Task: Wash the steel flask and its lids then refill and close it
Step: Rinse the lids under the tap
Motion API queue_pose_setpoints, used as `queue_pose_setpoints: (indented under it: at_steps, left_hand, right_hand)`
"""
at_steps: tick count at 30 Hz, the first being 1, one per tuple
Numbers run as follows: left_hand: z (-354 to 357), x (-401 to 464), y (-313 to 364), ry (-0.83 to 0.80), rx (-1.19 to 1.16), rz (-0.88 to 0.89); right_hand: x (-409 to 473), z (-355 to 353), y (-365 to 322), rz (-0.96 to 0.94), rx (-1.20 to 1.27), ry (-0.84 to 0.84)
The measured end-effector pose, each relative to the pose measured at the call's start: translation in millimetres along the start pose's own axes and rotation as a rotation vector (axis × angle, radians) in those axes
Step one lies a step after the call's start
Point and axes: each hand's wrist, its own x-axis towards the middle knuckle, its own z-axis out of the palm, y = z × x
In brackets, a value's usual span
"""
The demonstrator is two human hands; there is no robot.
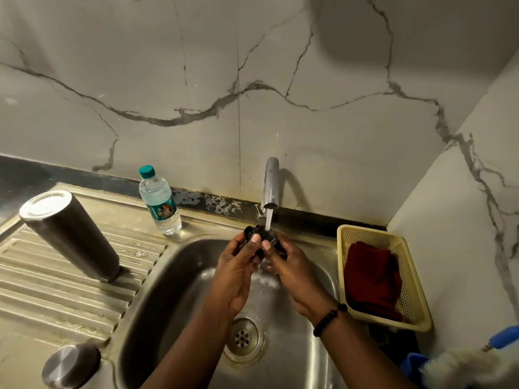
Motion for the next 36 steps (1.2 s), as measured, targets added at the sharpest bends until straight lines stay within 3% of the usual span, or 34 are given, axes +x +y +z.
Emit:
queue_pose_setpoints:
  at_steps: [5, 8, 11, 15, 20, 24, 28, 32, 36]
  left_hand:
    - [8, 5, 8, 0.019, 0.236, 0.071]
    - [13, 7, 12, -0.019, 0.291, 0.047]
    - [7, 4, 18, -0.098, 0.381, 0.076]
    - [-1, 1, 11, -0.112, 0.367, 0.129]
    - [-7, 5, 16, -0.179, 0.445, 0.206]
    - [-11, 10, 32, -0.281, 0.722, 0.219]
    - [5, 9, 27, -0.225, 0.779, 0.212]
    - [17, 9, 25, -0.174, 0.996, 0.239]
    - [25, 14, 22, 0.071, 0.824, 0.043]
  right_hand:
    - [-4, 2, 10, -0.177, -0.258, 0.106]
    - [-6, 5, 12, -0.188, -0.173, 0.138]
    - [-6, -2, -1, -0.056, -0.011, 0.154]
    - [4, -14, -13, 0.038, 0.063, 0.017]
    - [5, -27, -19, -0.129, -0.268, -0.061]
    - [3, -31, -15, -0.154, -0.232, -0.014]
    - [0, -27, -5, -0.291, -0.27, 0.08]
    - [-7, -24, 1, -0.38, -0.285, 0.134]
    - [-8, -22, 9, -0.475, -0.438, 0.091]
